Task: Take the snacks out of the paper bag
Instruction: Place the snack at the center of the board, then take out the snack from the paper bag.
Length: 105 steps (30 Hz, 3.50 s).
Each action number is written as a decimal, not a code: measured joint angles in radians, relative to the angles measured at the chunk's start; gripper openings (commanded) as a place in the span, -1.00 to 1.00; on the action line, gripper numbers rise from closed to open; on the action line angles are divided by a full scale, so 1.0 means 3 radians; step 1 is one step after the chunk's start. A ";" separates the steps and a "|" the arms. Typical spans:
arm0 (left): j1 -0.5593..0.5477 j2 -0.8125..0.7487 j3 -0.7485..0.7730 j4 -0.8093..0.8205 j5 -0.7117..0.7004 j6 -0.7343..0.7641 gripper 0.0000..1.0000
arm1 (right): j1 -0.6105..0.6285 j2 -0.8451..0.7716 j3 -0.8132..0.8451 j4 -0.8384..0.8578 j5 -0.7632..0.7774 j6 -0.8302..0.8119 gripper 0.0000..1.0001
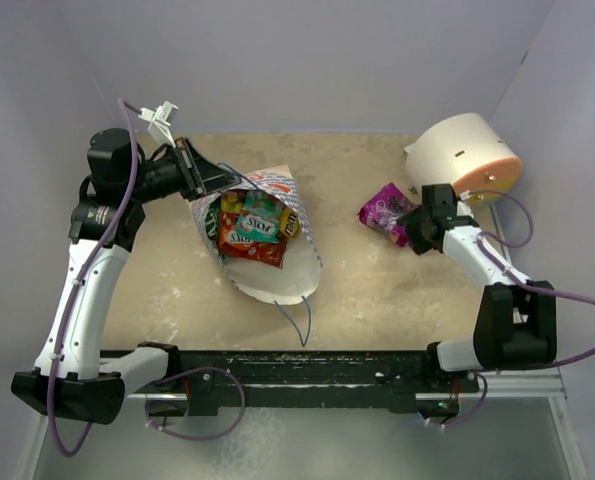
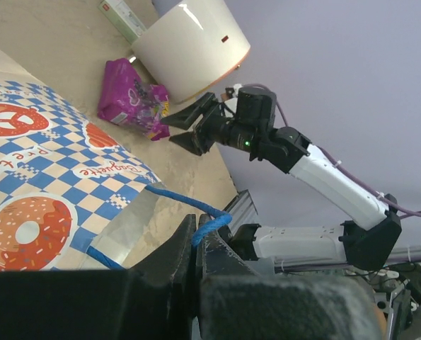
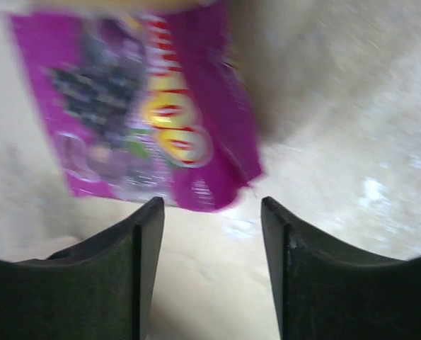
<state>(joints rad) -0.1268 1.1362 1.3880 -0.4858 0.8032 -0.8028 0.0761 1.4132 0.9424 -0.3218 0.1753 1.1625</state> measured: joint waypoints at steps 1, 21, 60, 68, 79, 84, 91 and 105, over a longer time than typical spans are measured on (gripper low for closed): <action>0.0000 -0.0006 -0.0019 0.0011 0.0023 -0.0003 -1.00 | 0.0001 -0.0032 -0.0127 -0.0022 -0.0037 -0.0031 0.28; -0.0001 -0.0225 -0.0413 0.0278 0.0245 -0.0032 -1.00 | 0.0966 -0.1490 -0.0366 0.0432 -0.1193 -0.1944 0.37; -0.0003 -0.0425 -0.0468 0.0032 0.0148 -0.0053 -1.00 | 0.3585 0.1125 0.0520 0.3039 0.0769 -0.3978 0.02; -0.0003 -0.0341 -0.0332 -0.0095 0.0146 -0.0018 -1.00 | 0.3585 0.1704 0.0824 0.3424 0.1092 -0.3630 0.28; -0.0003 -0.0284 -0.0207 -0.0367 0.0111 0.0088 -1.00 | 0.3578 0.2385 0.1461 0.3531 0.1652 -0.3382 -0.40; -0.0003 -0.0285 -0.0183 -0.0474 0.0051 0.0134 -1.00 | 0.3568 0.2422 0.1476 0.3499 0.1779 -0.3376 -0.94; -0.0003 -0.0298 -0.0183 -0.0492 -0.0006 0.0132 -1.00 | 0.3557 0.2124 0.1277 0.3352 0.1644 -0.3407 -1.00; -0.0003 -0.0295 -0.0183 -0.0482 -0.0184 0.0122 -1.00 | 0.3554 0.0961 0.0310 0.3012 0.0664 -0.3140 -1.00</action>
<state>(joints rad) -0.1276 1.0477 1.3331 -0.6304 0.7479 -0.7662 1.1423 1.7016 1.0355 0.5819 0.3744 0.2207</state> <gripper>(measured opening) 0.009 0.005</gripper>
